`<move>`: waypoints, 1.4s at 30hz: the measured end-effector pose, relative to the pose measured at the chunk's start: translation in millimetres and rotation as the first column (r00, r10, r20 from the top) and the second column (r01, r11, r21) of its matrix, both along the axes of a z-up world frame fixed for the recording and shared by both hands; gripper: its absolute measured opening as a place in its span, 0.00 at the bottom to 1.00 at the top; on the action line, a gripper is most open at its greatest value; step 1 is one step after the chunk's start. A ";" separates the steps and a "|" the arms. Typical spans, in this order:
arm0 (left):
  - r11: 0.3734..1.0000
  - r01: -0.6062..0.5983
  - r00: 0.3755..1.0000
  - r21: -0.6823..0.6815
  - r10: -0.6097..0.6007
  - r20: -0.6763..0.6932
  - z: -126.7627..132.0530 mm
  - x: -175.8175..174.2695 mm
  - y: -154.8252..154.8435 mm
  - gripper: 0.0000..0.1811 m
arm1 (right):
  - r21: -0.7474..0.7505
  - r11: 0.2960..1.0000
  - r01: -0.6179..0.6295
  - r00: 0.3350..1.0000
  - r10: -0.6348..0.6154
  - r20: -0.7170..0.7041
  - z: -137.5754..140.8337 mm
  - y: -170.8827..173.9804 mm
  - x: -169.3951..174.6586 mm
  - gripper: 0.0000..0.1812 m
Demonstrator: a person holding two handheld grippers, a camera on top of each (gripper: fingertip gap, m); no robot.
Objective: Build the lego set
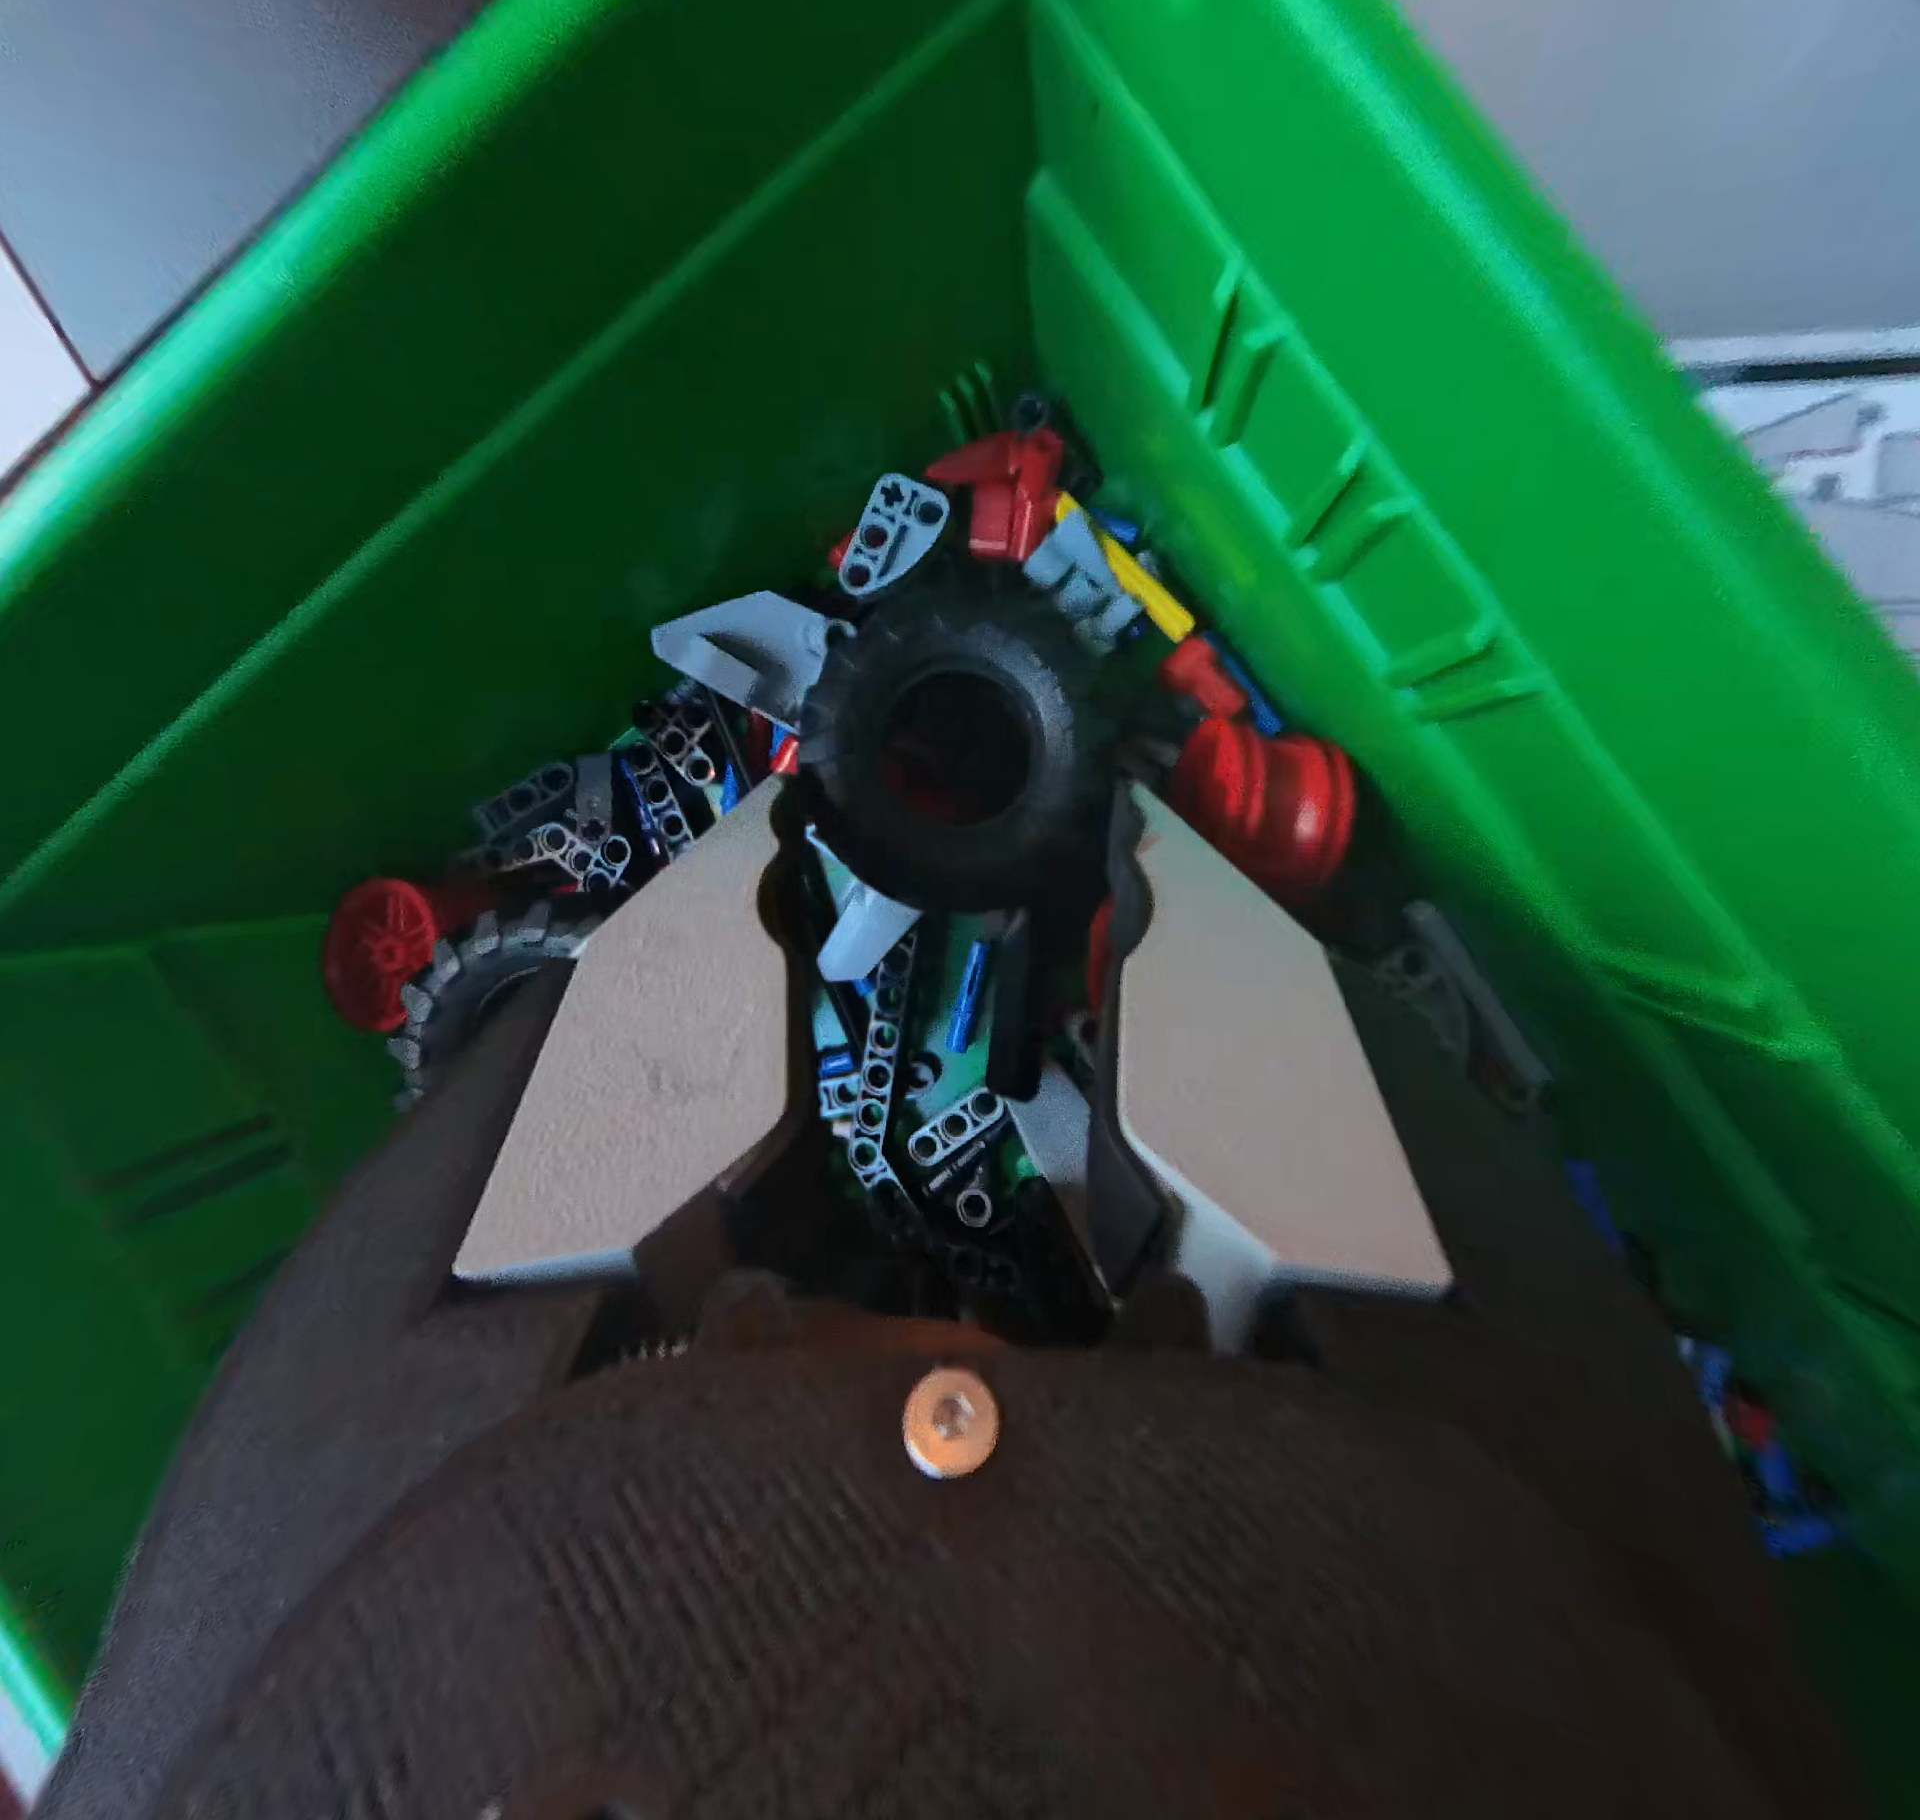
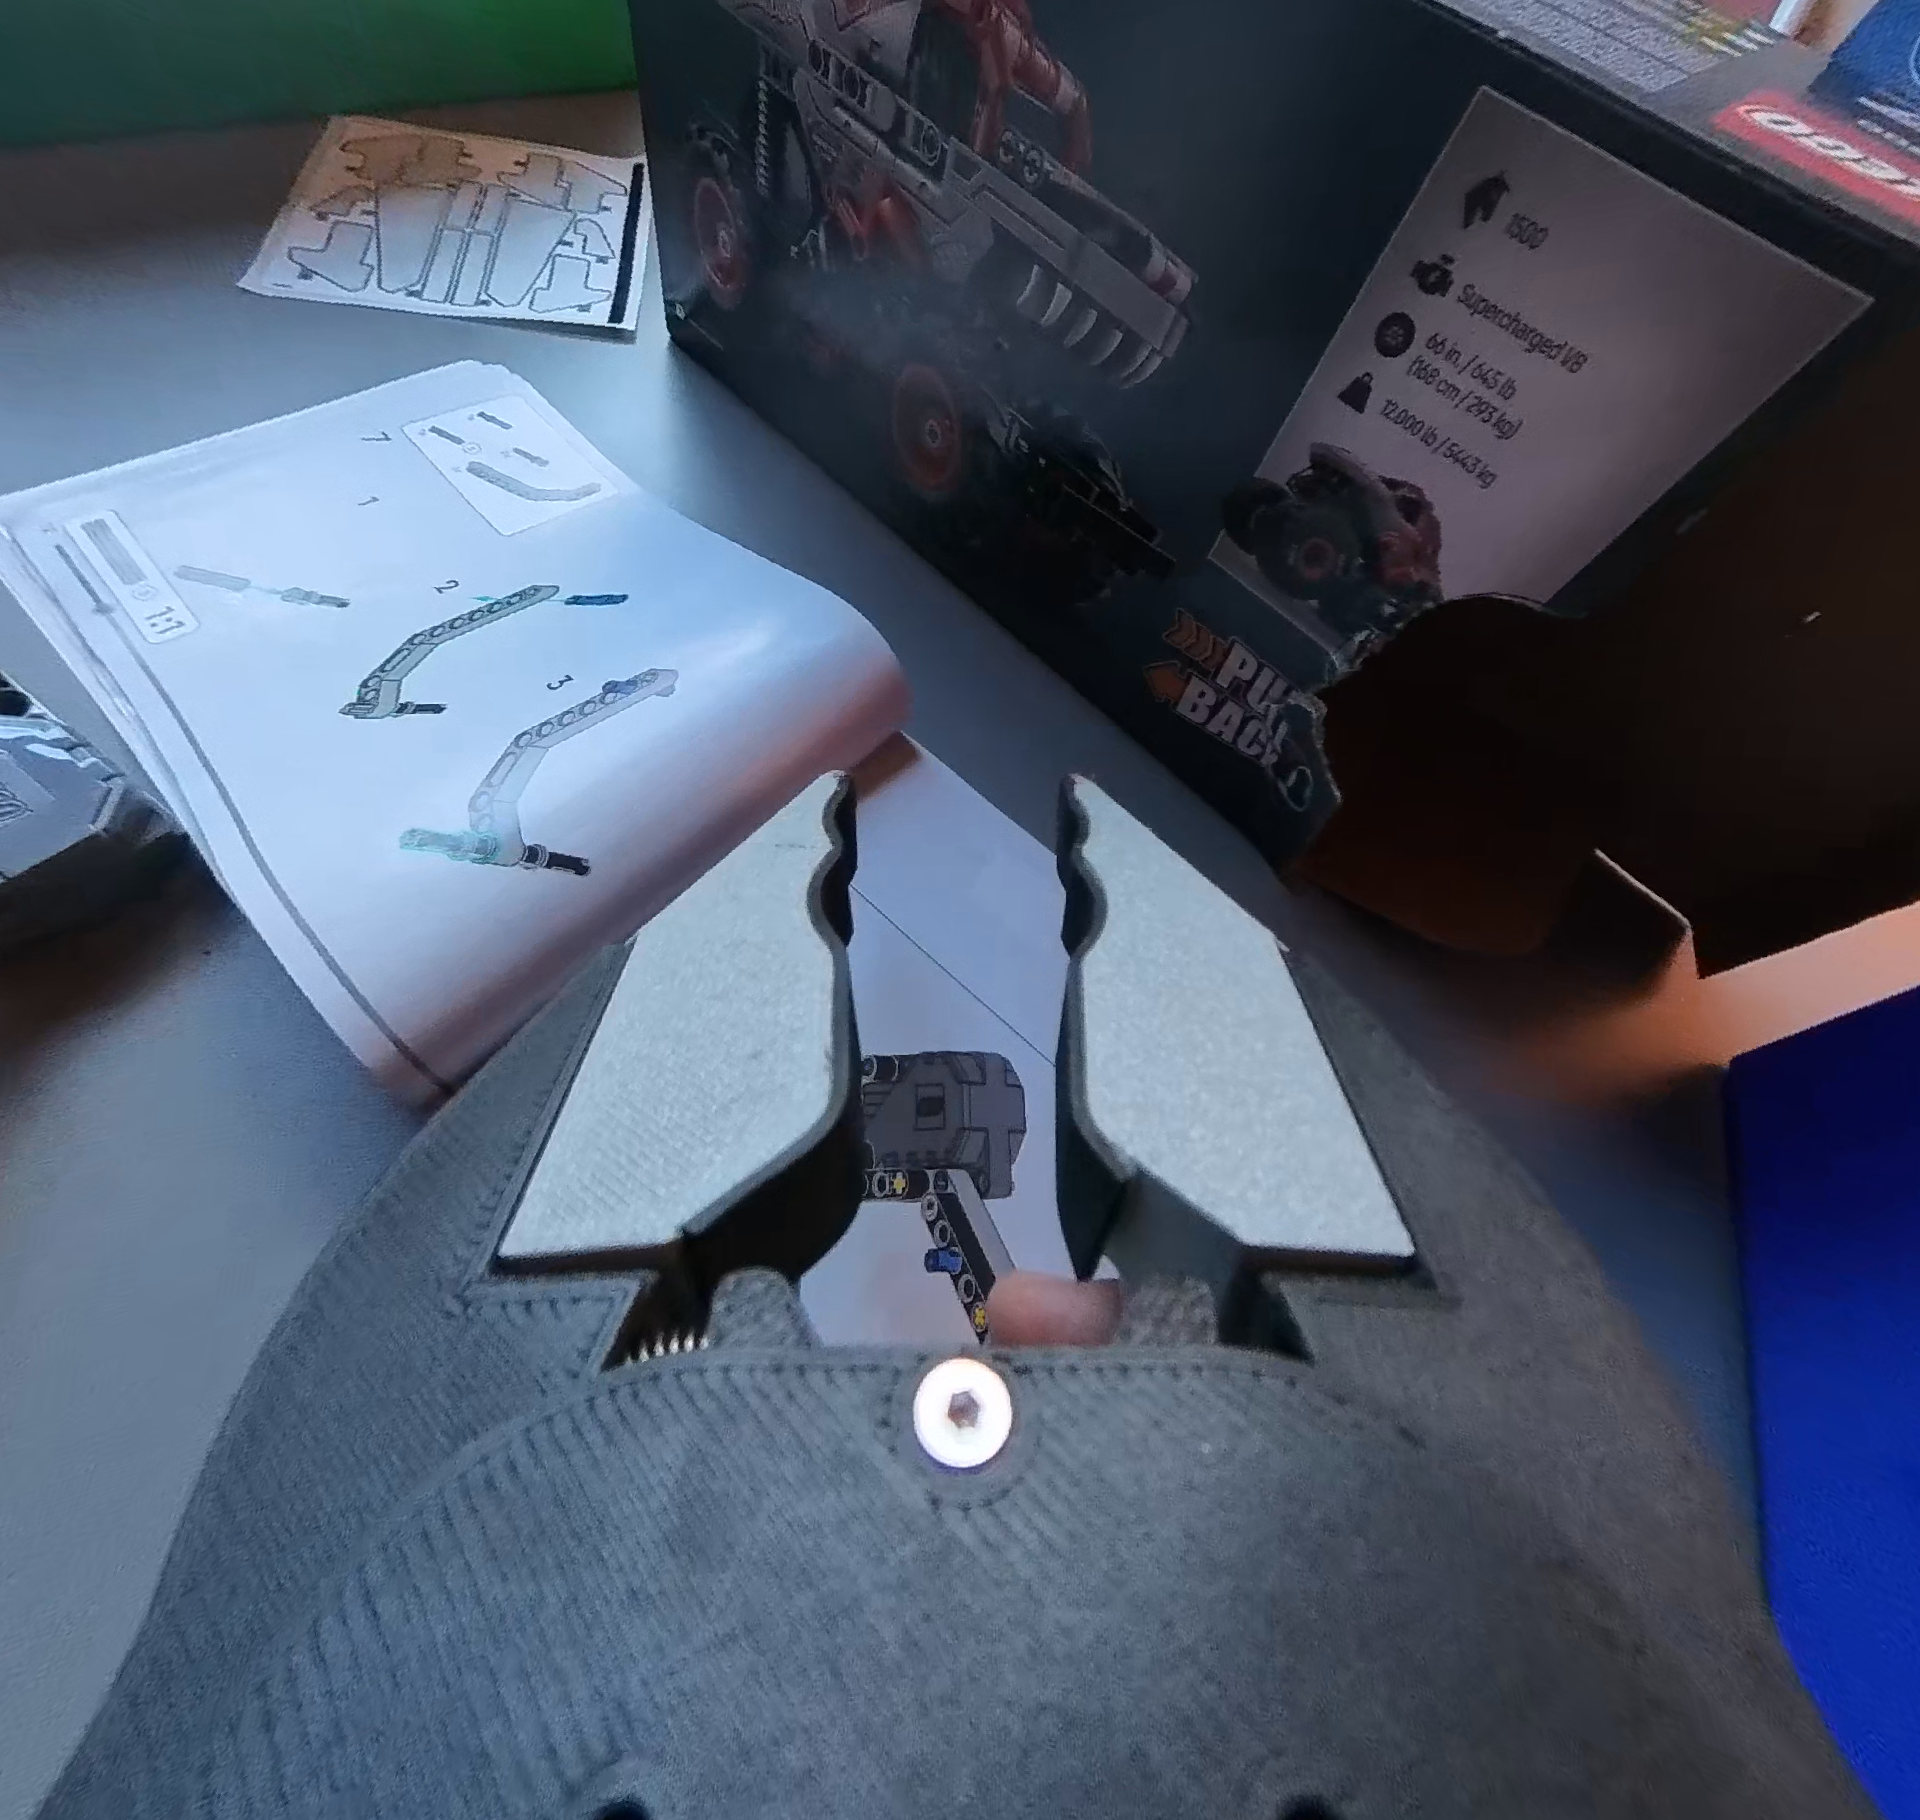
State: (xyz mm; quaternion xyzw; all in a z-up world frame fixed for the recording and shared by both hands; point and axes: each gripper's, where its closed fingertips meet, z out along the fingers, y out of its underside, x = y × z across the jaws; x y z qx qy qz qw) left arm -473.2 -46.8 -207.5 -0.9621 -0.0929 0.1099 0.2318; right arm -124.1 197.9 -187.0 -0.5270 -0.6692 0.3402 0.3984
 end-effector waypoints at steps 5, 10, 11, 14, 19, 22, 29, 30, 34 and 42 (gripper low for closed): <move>0.998 0.026 1.000 0.055 -0.026 -0.005 6.5 -2.0 7.8 0.32 | -0.010 1.000 -0.012 1.000 0.012 -0.005 1.0 -1.2 0.5 0.20; 0.982 -0.031 0.997 0.188 0.044 -0.065 38.8 -18.2 10.5 0.30 | -0.014 1.000 -0.019 1.000 0.019 -0.003 0.6 -2.1 0.7 0.20; 0.977 -0.033 0.996 0.212 0.048 -0.069 44.8 -18.6 11.0 0.30 | -0.015 1.000 -0.020 1.000 0.020 -0.002 0.6 -2.1 0.7 0.20; 0.974 0.032 0.999 0.224 -0.026 -0.030 50.1 -5.9 8.5 0.30 | -0.019 1.000 -0.020 1.000 0.020 0.001 0.2 -1.9 0.6 0.20; 0.845 0.464 0.880 0.265 -0.404 -0.252 83.3 42.3 2.0 0.31 | -0.017 1.000 -0.016 1.000 0.016 0.003 -0.2 -1.3 0.5 0.20; 0.771 0.529 0.809 0.355 -0.332 -0.485 126.8 39.1 11.3 0.32 | -0.014 1.000 -0.015 1.000 0.016 0.004 -0.3 -1.4 0.6 0.20; 0.721 0.642 0.604 0.261 -0.266 -0.751 164.8 58.1 26.9 0.29 | -0.007 1.000 -0.013 1.000 0.013 -0.004 1.0 -0.9 2.2 0.20; 0.715 0.653 0.602 0.250 -0.289 -0.744 165.1 65.2 28.4 0.29 | -0.007 1.000 -0.015 1.000 0.014 -0.006 1.1 -1.0 2.3 0.20; 0.704 0.673 0.573 0.227 -0.302 -0.762 175.0 80.4 31.8 0.29 | -0.003 1.000 -0.020 1.000 0.020 -0.002 0.6 -2.1 2.3 0.20; 0.741 0.640 0.578 0.204 -0.289 -0.763 172.4 72.8 30.5 0.29 | 0.001 1.000 -0.022 1.000 0.022 -0.004 0.8 -2.8 2.3 0.19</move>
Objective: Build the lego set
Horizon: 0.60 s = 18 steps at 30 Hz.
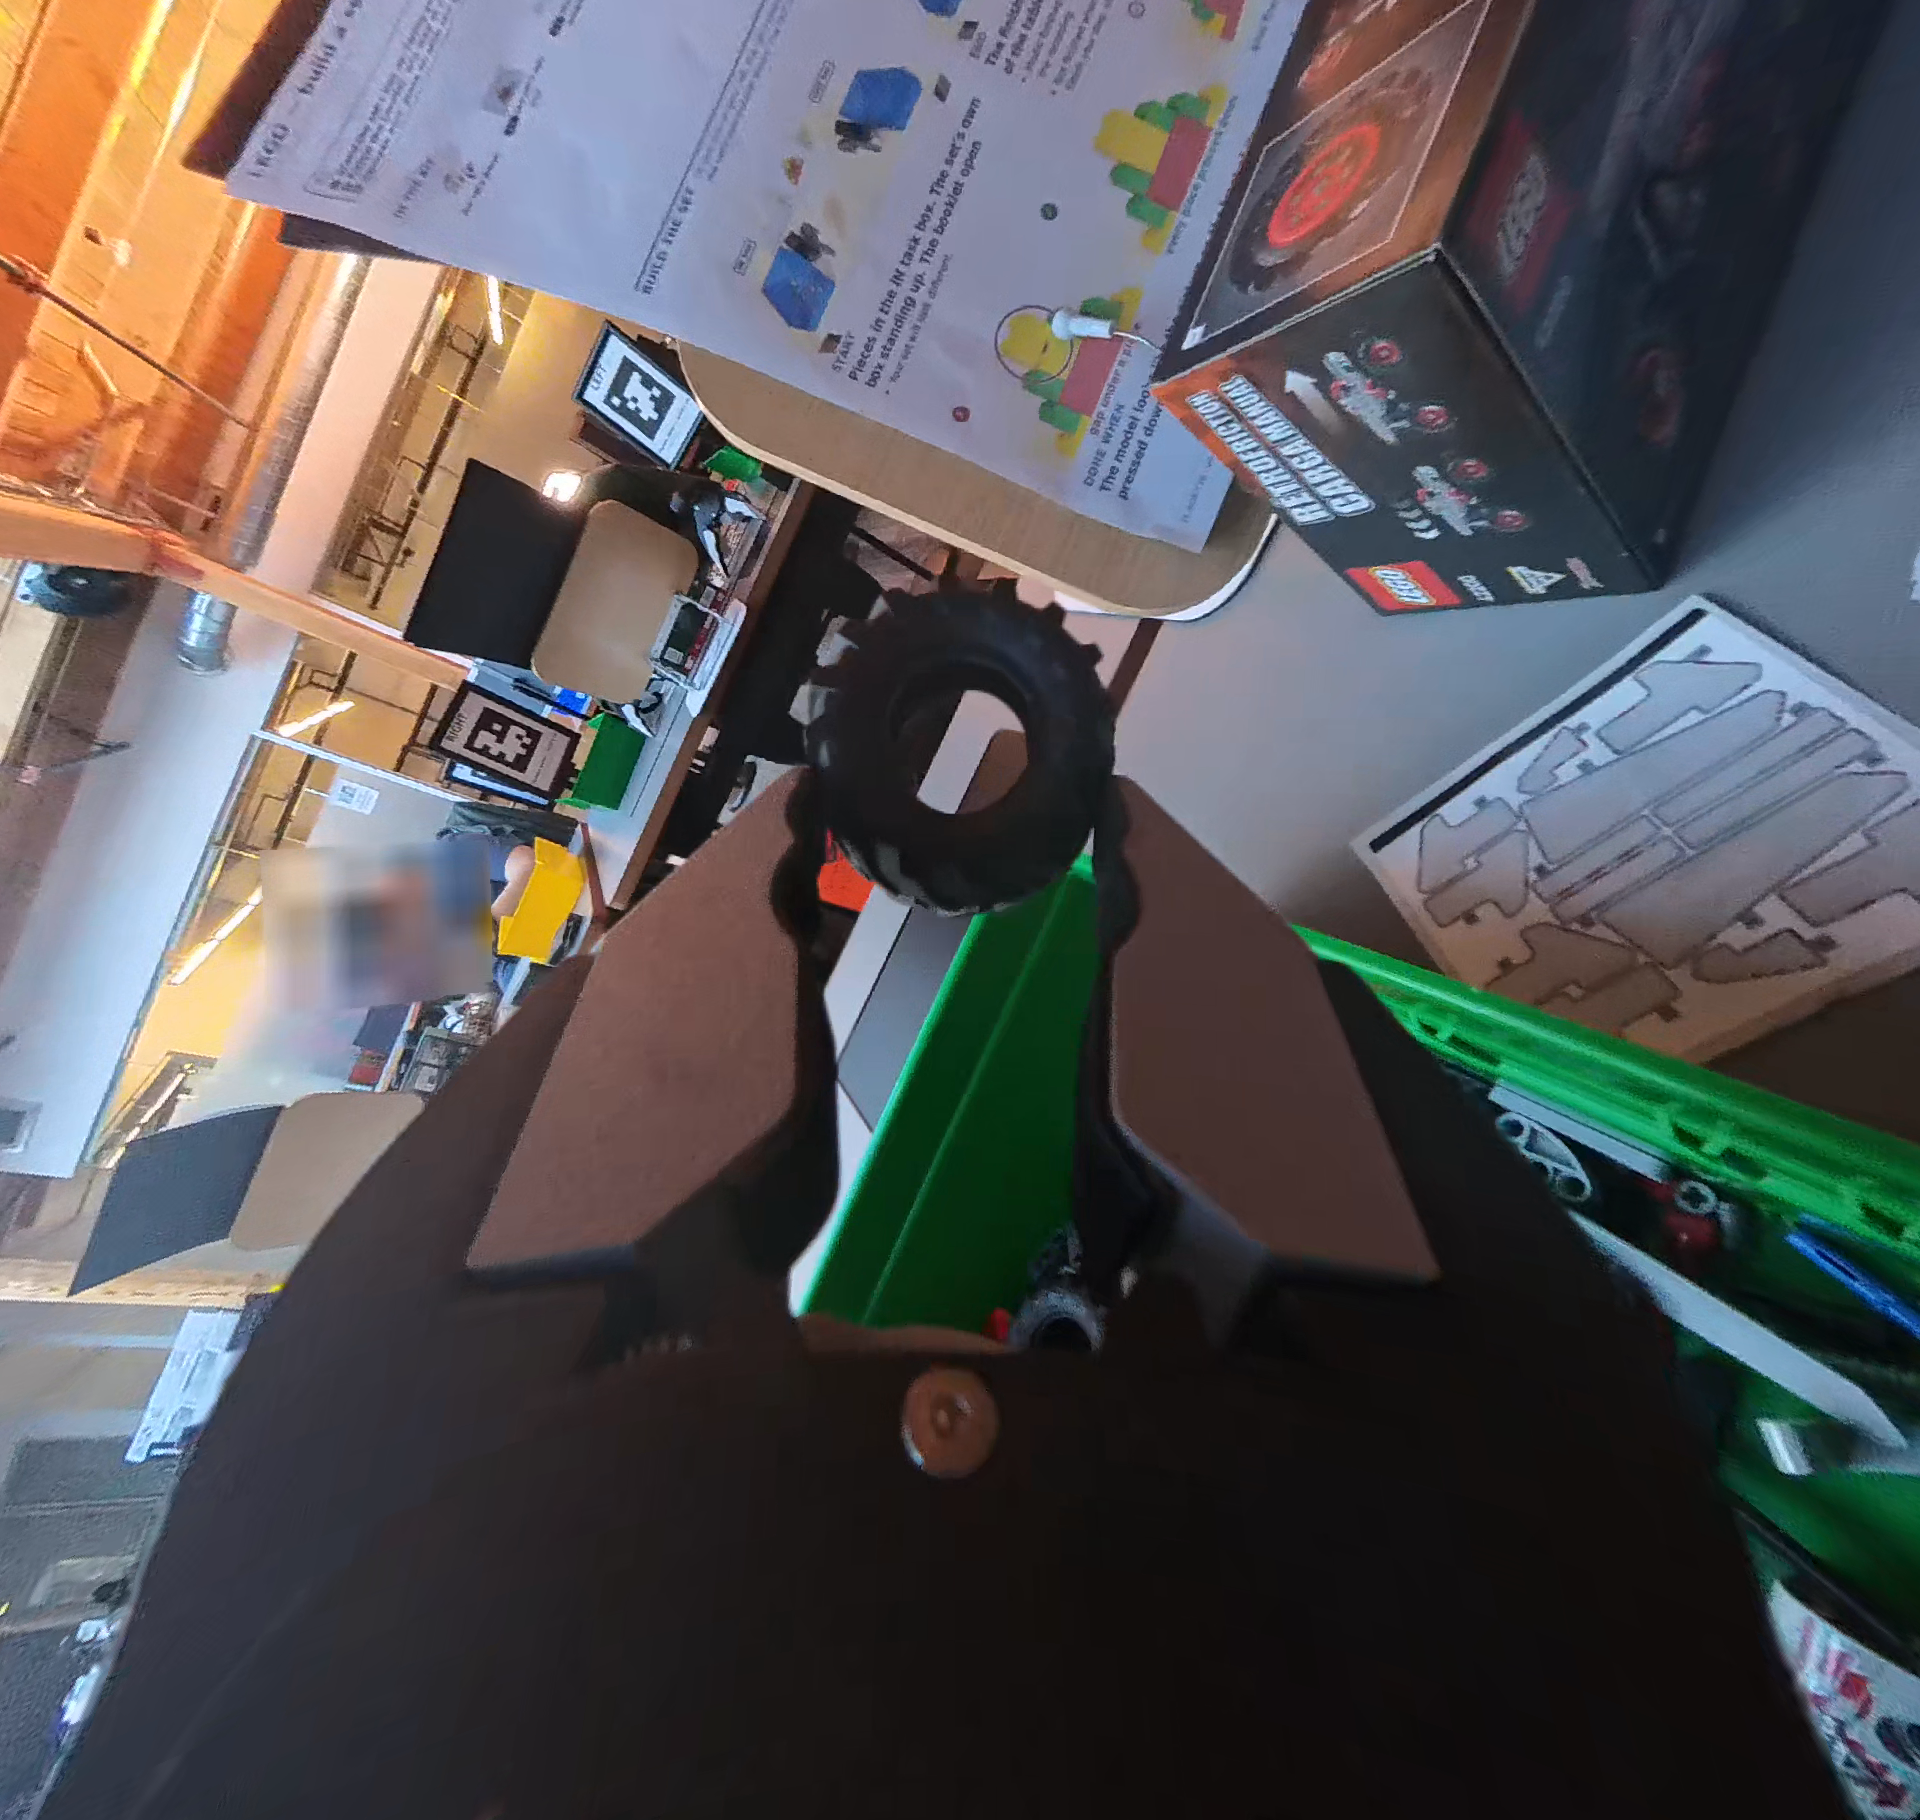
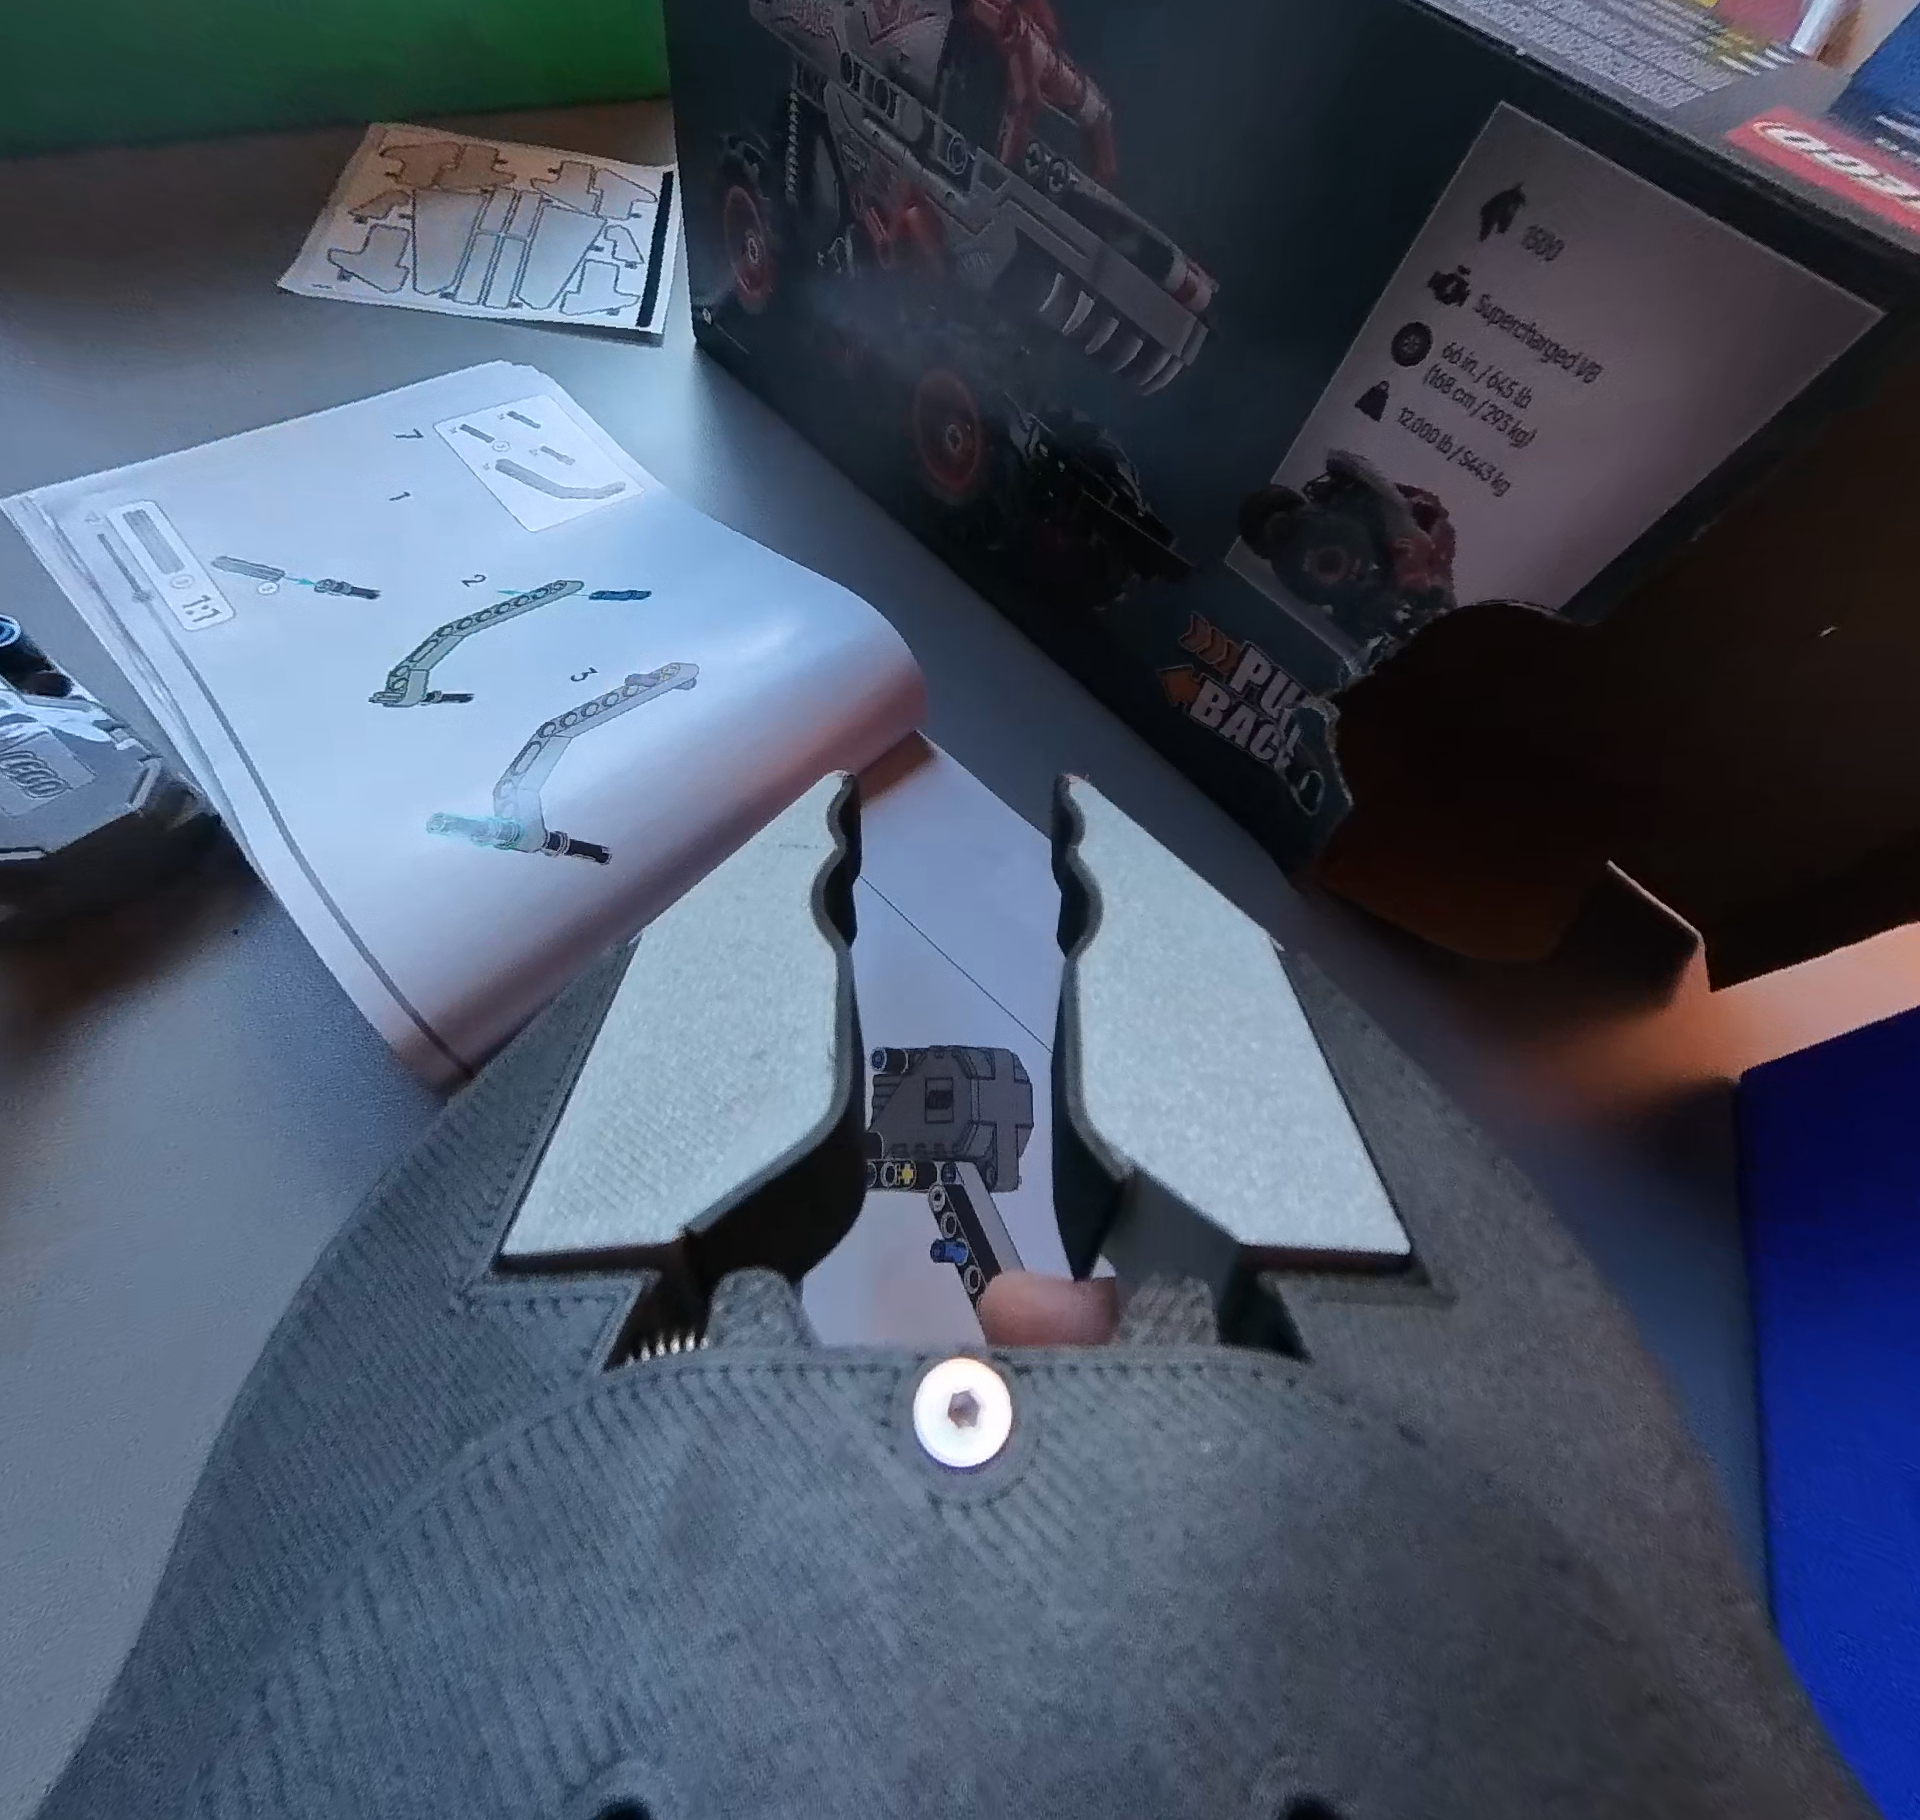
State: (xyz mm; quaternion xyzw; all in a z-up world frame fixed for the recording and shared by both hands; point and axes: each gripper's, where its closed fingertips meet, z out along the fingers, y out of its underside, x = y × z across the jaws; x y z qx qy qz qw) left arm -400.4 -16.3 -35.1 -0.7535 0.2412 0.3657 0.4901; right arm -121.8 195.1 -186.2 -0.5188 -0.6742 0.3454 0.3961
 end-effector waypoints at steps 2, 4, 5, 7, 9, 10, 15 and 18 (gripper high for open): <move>0.999 -0.016 1.000 -0.047 0.017 0.021 -9.2 -4.1 -1.3 0.30 | 0.001 1.000 0.000 1.000 0.000 0.001 -0.2 0.0 -0.1 0.19; 0.975 -0.096 0.986 -0.202 0.121 0.116 -40.1 -21.2 -11.9 0.31 | 0.001 1.000 0.000 1.000 0.000 0.003 -0.4 0.0 -0.2 0.20; 0.953 -0.154 0.978 -0.261 0.184 0.095 -52.8 -35.7 -20.0 0.31 | 0.002 1.000 0.000 1.000 0.000 0.002 -0.4 -0.1 -0.1 0.19; 0.921 -0.223 0.966 -0.320 0.253 0.052 -73.3 -57.5 -35.5 0.31 | 0.005 1.000 0.001 1.000 -0.001 -0.002 0.1 -0.2 0.0 0.19; 0.847 -0.256 0.936 -0.466 0.337 0.098 -102.4 -66.8 -55.6 0.32 | 0.006 1.000 0.001 1.000 -0.001 -0.002 0.2 -0.3 0.0 0.19; 0.815 -0.261 0.920 -0.517 0.372 0.122 -113.0 -68.4 -62.7 0.32 | 0.005 1.000 0.000 1.000 0.000 0.002 -0.4 -0.3 -0.2 0.19; 0.754 -0.246 0.898 -0.609 0.413 0.148 -136.5 -66.8 -71.0 0.31 | 0.005 1.000 0.002 1.000 -0.002 0.011 -1.8 0.0 -0.5 0.19; 0.729 -0.222 0.898 -0.648 0.411 0.155 -141.2 -57.6 -78.6 0.32 | 0.014 1.000 0.004 1.000 -0.004 0.013 -2.4 -0.1 -0.6 0.19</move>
